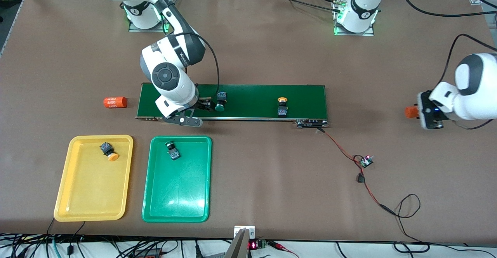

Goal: Sort buttons by color to trays
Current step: 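Lift the battery with the left gripper while the right gripper takes a button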

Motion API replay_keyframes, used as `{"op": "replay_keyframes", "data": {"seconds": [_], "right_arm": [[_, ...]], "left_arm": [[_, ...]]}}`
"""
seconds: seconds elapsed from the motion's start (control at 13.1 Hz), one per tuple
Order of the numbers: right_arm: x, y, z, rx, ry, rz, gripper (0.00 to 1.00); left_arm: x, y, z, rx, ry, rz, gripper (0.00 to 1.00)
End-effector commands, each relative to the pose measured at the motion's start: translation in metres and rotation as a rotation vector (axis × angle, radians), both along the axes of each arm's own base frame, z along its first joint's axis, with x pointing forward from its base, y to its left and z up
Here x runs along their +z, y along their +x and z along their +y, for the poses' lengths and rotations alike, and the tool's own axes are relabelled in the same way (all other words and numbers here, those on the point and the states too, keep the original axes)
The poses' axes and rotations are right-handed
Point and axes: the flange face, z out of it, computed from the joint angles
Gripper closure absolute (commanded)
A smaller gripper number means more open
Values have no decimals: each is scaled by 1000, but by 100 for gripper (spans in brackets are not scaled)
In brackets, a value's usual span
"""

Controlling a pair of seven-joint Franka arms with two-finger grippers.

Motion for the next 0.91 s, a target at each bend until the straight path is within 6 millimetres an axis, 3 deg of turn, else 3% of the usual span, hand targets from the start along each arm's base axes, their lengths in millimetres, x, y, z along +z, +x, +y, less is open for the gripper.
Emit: {"op": "replay_keyframes", "data": {"seconds": [0.0, 0.15, 0.53, 0.84], "right_arm": [[3, -10, 6, -20, 6, 10, 0], [2, -17, 16, -1, 6, 12, 0], [1, -27, 23, 25, 1, 23, 0], [0, -44, 14, 41, -4, 36, 0]], "left_arm": [[7, 3, -55, -149, -8, 2, 100], [9, 5, -94, -211, -78, -6, 100], [4, 1, -150, -238, -221, 3, 100], [6, -9, -214, -318, -257, -17, 100]]}}
